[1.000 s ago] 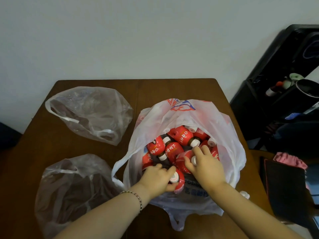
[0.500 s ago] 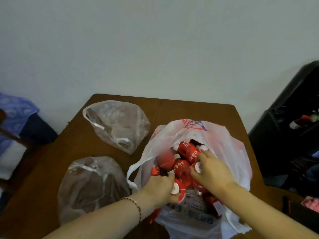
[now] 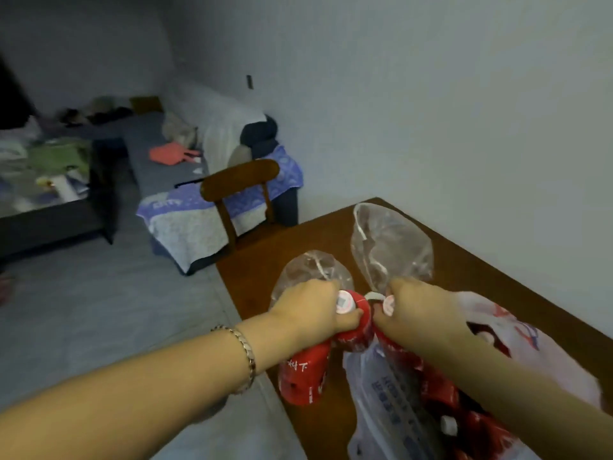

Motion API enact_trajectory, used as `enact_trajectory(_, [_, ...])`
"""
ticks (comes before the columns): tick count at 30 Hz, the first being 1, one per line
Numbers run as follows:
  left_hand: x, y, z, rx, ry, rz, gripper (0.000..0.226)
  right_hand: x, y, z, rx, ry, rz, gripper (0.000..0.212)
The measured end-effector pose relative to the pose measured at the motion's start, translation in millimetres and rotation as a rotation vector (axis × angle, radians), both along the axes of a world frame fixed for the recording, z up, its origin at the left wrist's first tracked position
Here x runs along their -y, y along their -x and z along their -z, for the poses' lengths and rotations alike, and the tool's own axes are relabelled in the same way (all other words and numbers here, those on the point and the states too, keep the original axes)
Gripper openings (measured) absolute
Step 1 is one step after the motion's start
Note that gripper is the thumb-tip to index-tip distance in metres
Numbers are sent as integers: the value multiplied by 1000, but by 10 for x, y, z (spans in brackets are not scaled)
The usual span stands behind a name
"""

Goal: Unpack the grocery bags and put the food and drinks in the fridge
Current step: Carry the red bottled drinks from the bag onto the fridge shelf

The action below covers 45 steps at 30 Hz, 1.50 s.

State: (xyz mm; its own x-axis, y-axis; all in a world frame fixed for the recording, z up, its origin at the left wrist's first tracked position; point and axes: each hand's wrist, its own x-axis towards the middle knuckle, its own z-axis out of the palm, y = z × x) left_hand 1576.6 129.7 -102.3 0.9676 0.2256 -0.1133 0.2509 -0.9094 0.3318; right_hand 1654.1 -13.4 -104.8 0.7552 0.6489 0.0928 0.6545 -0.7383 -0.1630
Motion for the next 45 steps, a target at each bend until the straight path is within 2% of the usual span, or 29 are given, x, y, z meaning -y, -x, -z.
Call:
enact_trajectory(6, [-542, 1301, -211, 36, -2, -322, 33, -895, 913, -224, 70, 37, -356, 27])
enact_trajectory(10, [-885, 2619, -303, 47, -68, -605, 36, -1573, 2032, -346, 102, 21, -606, 31])
enact_trajectory(14, [-1072, 4234, -426, 79, -133, -853, 38, -2109, 3536, -436, 118, -53, -830, 29])
enact_trajectory(17, [-1068, 5434, -569, 98, -213, -1014, 38, -2385, 4696, -523, 62, -82, -991, 28])
enact_trajectory(20, [-945, 6595, -681, 104, -247, -1194, 37, -2544, 5865, -620, -4, -62, -1159, 30])
enact_trajectory(24, [-720, 7970, -827, 98, -290, -1417, 42, -2696, 7340, -777, 29, -66, -1390, 37])
enact_trajectory(30, [-335, 9716, -1047, 86, -367, -1734, 43, -2781, 9326, -1025, 48, -84, -1739, 35])
enact_trajectory(33, [-216, 10474, -1162, 69, -405, -1863, 37, -2841, 10248, -1155, 57, -150, -1874, 31])
enact_trajectory(36, [-189, 11181, -1280, 57, -427, -1970, 32, -2936, 11095, -1319, 55, -244, -1986, 34])
enact_trajectory(40, [-290, 12135, -1505, 12, -506, -2135, 39, -3138, 12205, -1620, 42, -332, -2115, 35])
enact_trajectory(45, [-374, 13192, -1910, 21, -578, -2257, 33, -3333, 13518, -1948, -34, -338, -2215, 35])
